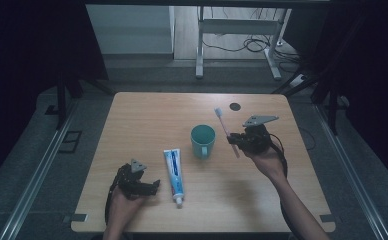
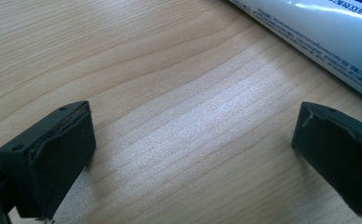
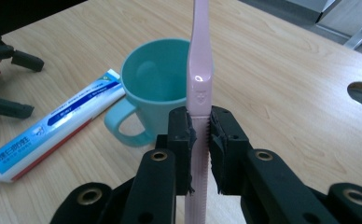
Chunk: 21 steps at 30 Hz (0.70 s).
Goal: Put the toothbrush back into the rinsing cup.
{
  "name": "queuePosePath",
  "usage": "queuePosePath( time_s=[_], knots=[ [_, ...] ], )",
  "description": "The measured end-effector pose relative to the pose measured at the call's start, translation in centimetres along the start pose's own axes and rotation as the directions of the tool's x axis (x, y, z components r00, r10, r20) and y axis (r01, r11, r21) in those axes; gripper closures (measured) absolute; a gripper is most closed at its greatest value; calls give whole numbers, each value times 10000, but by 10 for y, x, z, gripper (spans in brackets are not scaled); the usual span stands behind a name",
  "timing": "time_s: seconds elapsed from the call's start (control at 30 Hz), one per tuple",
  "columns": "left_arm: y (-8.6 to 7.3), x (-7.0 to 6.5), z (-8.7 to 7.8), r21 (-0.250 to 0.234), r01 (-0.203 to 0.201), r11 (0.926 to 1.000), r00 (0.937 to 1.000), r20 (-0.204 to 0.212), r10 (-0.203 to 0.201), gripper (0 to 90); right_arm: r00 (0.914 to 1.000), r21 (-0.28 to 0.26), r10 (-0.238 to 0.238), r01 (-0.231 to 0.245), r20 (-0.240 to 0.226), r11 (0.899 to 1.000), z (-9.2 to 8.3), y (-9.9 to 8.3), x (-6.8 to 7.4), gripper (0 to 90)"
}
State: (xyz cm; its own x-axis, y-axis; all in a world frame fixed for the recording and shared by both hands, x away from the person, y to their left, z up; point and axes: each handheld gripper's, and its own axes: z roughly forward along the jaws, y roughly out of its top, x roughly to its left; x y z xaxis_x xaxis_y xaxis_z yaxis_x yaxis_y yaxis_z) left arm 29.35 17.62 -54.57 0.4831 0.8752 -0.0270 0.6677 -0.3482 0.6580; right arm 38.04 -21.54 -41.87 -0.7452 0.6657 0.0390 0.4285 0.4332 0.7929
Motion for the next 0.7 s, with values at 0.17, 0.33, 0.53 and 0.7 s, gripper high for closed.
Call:
queuePosePath(
  time_s=[0.17, 0.33, 0.53, 0.7],
  knots=[
    [0, 0, 0, -1, -31, 10000, 10000, 1, 31, 0, 10000, -206, -46, 46, -29, 9998, 3, 7, 2, 787],
    [0, 0, 0, 3, -29, 10000, 10000, -5, 29, 0, 9999, -355, -57, 54, -96, 9994, 6, 12, 3, 787],
    [0, 0, 0, 1, -30, 10000, 10000, -5, 30, 0, 9999, -582, 8, -17, -150, 9983, 11, 17, 4, 787],
    [0, 0, 0, 1, -30, 10000, 10000, -4, 30, 0, 9999, -649, -47, 40, -94, 9979, 14, 24, 5, 787]
  ],
)
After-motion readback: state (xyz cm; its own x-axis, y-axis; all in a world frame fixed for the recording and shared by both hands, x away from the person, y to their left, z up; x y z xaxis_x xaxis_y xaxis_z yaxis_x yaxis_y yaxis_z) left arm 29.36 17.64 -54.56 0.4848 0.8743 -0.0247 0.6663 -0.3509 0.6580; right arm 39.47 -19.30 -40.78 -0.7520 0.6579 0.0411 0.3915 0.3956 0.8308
